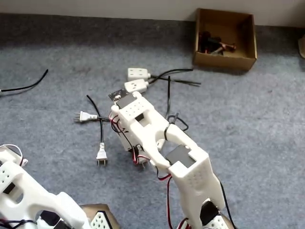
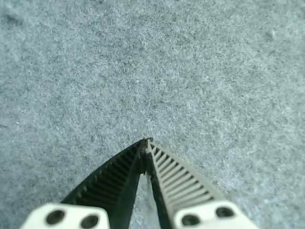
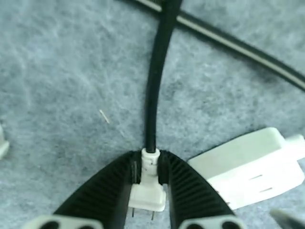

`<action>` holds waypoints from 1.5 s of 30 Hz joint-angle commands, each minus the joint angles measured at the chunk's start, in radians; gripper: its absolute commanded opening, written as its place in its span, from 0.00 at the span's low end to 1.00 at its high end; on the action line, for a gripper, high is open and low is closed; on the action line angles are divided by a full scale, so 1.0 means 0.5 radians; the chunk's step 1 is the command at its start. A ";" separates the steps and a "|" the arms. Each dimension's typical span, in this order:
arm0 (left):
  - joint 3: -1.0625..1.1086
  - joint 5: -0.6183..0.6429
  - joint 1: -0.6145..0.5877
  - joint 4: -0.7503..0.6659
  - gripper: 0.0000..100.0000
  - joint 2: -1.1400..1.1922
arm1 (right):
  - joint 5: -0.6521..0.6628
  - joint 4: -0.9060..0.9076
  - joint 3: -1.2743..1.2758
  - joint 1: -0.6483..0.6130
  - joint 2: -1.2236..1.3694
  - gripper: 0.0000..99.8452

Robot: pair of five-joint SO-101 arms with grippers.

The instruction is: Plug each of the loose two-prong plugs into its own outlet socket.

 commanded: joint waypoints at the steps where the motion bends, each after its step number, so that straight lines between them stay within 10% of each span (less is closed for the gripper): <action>1: -0.014 0.015 0.038 -0.028 0.01 -0.048 | -0.006 -0.005 -0.017 -0.008 0.069 0.05; 45: -0.011 0.009 0.044 -0.025 0.01 -0.048 | 0.552 0.667 -1.082 0.060 -0.170 0.00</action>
